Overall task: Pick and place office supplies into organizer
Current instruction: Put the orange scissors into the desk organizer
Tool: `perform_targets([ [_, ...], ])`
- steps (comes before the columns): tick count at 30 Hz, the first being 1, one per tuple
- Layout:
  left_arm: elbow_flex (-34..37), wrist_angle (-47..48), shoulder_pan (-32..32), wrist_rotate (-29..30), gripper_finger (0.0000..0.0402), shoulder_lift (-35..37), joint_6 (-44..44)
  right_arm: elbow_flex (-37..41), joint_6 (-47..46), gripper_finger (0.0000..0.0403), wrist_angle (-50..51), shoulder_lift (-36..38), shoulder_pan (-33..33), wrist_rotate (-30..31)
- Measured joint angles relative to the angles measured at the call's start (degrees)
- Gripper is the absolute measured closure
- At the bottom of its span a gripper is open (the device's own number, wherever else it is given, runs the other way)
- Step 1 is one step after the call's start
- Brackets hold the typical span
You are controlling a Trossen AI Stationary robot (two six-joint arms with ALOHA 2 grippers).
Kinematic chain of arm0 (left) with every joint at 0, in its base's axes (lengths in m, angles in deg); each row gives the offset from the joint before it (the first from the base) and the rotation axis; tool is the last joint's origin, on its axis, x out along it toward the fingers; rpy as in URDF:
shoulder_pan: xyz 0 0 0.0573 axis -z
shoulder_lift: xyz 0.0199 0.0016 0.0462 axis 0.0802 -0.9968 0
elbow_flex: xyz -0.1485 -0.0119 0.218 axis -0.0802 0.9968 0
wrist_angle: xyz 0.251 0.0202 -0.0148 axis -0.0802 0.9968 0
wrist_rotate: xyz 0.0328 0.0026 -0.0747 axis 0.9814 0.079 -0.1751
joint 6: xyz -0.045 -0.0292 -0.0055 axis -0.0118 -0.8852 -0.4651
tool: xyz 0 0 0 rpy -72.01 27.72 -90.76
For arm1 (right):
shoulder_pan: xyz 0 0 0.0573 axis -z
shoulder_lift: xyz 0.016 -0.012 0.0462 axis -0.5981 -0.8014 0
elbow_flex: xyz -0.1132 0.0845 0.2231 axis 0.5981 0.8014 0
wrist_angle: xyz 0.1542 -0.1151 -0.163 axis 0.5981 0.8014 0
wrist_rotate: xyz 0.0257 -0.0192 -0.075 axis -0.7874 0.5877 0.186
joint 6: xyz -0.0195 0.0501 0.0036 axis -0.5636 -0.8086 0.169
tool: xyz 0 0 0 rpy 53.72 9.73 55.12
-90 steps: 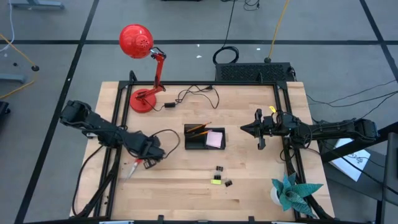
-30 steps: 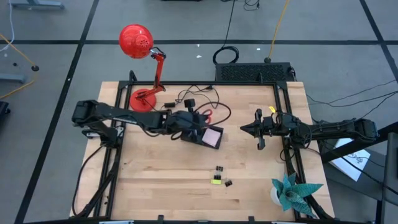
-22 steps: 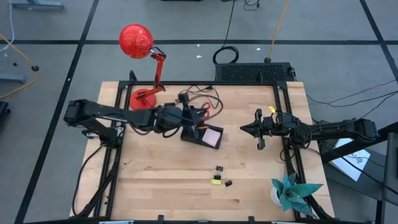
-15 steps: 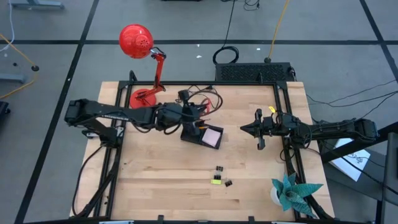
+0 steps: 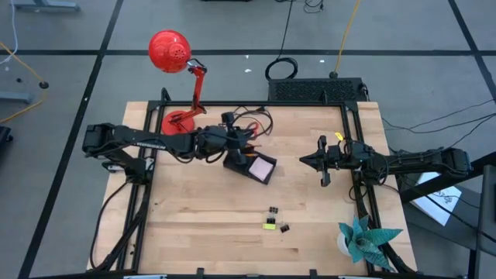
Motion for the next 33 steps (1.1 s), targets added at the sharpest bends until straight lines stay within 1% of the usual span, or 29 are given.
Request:
perform_targets([
  [5, -1.33, -1.25, 1.20, -0.28, 0.0397, 1.20, 1.09, 0.02, 0.41, 0.0399, 0.00, 0.02, 0.00, 0.15],
  [7, -2.17, -3.07, 1.81, -0.26, 0.0392, 1.37, 2.73, 0.00, 0.45, 0.0399, -0.01, 0.00, 0.08, 0.20],
  [10, -2.39, -3.11, 2.04, 0.10, 0.0383, 1.81, 3.91, 0.02, 0.46, 0.0399, -0.02, 0.00, 0.10, 0.22],
  [13, -2.50, -2.82, 1.24, 0.17, 0.0387, 1.95, 3.91, 0.02, 0.22, 0.0399, 0.00, 0.00, 0.10, 0.22],
  [16, -2.50, 0.08, -0.10, 0.17, 0.0396, 1.88, 3.37, 0.02, 0.13, 0.0399, 0.02, 0.02, 0.10, 0.20],
  [22, -2.50, 1.02, -2.16, 0.14, 0.0386, 1.25, 2.24, 0.02, 0.08, 0.0399, 0.02, 0.01, 0.10, 0.07],
  [26, -1.44, 0.03, -2.82, -1.53, 0.0396, 0.86, 1.87, 0.00, 0.20, 0.0399, 0.02, 0.02, 0.10, 0.14],
  [29, 0.10, 0.02, -3.30, -1.83, 0.0392, 0.86, 1.34, 0.02, 0.20, 0.0399, 0.02, 0.02, 0.10, 0.17],
  [33, 2.78, -3.60, -3.33, -2.38, 0.0391, 0.61, 3.82, 0.00, 0.20, 0.0399, 0.11, 0.00, 0.10, 0.20],
])
